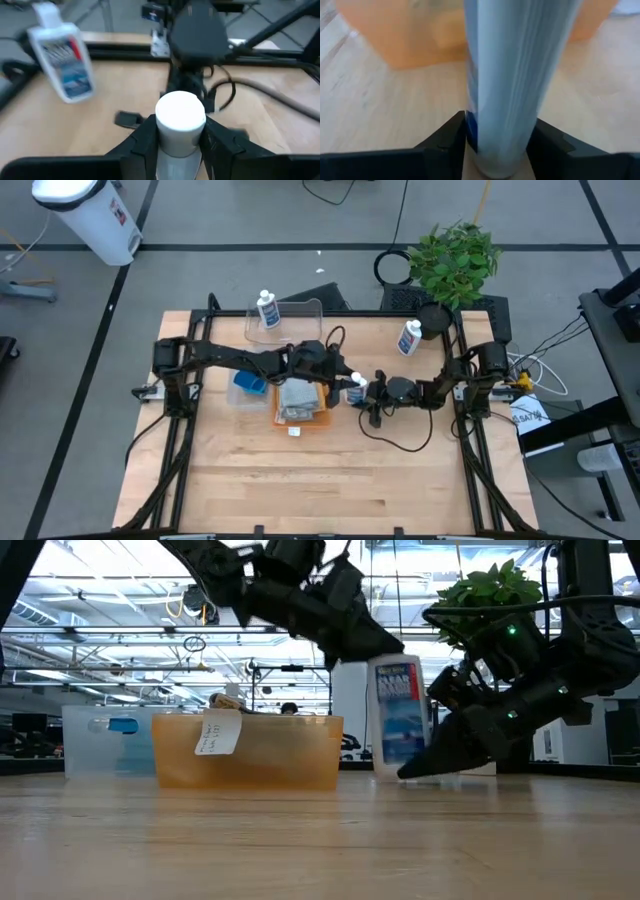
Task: Pick & Place Kitchen Items
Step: Put the plastic restorer bottle into the transparent bin
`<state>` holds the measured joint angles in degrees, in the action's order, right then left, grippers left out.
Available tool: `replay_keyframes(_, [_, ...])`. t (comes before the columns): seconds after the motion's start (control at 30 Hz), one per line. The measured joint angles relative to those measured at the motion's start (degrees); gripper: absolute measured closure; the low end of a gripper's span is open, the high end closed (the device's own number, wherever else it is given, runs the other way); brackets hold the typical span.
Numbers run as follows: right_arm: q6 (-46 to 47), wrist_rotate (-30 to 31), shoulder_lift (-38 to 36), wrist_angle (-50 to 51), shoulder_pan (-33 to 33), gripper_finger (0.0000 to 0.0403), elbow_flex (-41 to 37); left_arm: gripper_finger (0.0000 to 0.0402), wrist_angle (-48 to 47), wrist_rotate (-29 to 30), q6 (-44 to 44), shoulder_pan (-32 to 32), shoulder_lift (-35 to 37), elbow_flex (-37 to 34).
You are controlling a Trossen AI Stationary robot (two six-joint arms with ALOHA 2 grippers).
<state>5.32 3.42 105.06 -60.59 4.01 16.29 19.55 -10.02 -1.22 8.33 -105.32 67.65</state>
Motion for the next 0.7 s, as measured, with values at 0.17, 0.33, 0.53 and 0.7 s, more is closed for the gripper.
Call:
replay_keyframes(0.17, [2.61, 0.04, 0.02, -0.79, 0.02, 0.0234, 0.0, 0.0287, -4.32, 5.52, -3.62, 0.36, 9.03, 0.45])
replay_keyframes(0.33, [3.38, -0.19, 0.0, -0.88, 0.02, 0.0222, -0.02, 0.0287, -13.14, 6.53, -5.68, 1.81, 17.66, 0.1])
replay_keyframes(0.53, [3.39, -0.2, 0.0, -0.91, 0.02, 0.0224, -0.02, 0.0287, -22.72, 9.02, -7.89, 6.88, 29.98, -0.48])
replay_keyframes(0.7, [3.39, -0.2, 0.0, -0.88, 0.02, 0.0231, -0.02, 0.0287, -28.37, 12.53, -7.81, 12.9, 37.69, -2.27])
